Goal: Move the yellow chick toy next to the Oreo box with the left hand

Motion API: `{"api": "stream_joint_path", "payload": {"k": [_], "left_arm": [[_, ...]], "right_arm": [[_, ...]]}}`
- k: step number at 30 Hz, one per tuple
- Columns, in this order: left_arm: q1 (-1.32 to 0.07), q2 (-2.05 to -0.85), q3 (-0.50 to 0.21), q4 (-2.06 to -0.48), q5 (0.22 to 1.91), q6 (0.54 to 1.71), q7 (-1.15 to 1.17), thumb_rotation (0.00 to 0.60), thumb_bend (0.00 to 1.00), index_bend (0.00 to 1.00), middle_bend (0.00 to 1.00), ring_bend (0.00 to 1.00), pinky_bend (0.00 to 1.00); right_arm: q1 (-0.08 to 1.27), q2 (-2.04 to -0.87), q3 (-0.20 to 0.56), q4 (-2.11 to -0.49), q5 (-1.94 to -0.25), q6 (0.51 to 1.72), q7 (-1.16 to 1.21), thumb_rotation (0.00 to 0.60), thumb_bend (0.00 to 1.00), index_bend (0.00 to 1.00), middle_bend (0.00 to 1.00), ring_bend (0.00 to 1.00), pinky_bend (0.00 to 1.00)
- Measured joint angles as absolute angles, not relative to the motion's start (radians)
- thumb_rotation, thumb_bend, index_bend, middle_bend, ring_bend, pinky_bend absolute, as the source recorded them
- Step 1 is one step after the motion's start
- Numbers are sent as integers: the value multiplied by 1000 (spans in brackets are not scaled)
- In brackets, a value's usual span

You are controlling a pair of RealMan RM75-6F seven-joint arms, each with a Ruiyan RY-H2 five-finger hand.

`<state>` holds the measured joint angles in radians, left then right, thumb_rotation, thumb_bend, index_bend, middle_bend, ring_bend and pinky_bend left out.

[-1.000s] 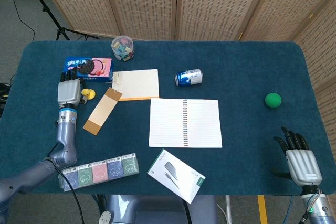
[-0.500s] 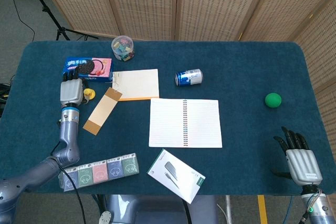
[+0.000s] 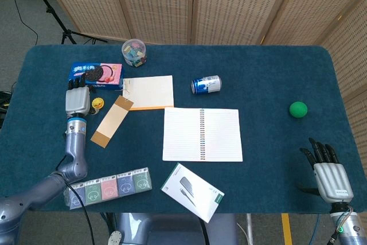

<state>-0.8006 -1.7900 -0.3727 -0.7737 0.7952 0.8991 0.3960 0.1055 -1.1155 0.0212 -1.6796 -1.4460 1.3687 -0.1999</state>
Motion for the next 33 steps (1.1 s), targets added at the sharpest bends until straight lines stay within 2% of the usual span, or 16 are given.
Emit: {"api": "stream_joint_path", "payload": {"k": [10,16,21,24,29,33], "left_arm": [[-780,-1743,-380,-872,813,940,394,600,104,322,0,0,0],[-707,-1633,-352,-1119,886,1047,377,600,101,197,0,0,0],[-584,-1486,-277,-1399,998,1183,352,600,96,64,0,0,0],[-495,-1388,-197,-1529,1064,1269,367,600,97,11,0,0,0],[-365,-1320,-72,-1635,1170,1407,419,600,100,4,0,0,0],[-293,-1308,-17,-1650,1231,1470,401,600,101,4,0,0,0]], "right_arm": [[104,-1113,23,-1680,-1443,1372,-196,600,0,164,0,0,42],[102,-1111,27,-1680,-1440,1376,-189,600,0,164,0,0,41],[104,-1113,27,-1681,-1436,1371,-195,600,0,164,0,0,36],[106,-1113,28,-1684,-1433,1369,-198,600,0,164,0,0,36],[104,-1110,31,-1685,-1430,1373,-191,600,0,164,0,0,36],[102,-1106,34,-1684,-1424,1375,-183,600,0,164,0,0,36]]}}
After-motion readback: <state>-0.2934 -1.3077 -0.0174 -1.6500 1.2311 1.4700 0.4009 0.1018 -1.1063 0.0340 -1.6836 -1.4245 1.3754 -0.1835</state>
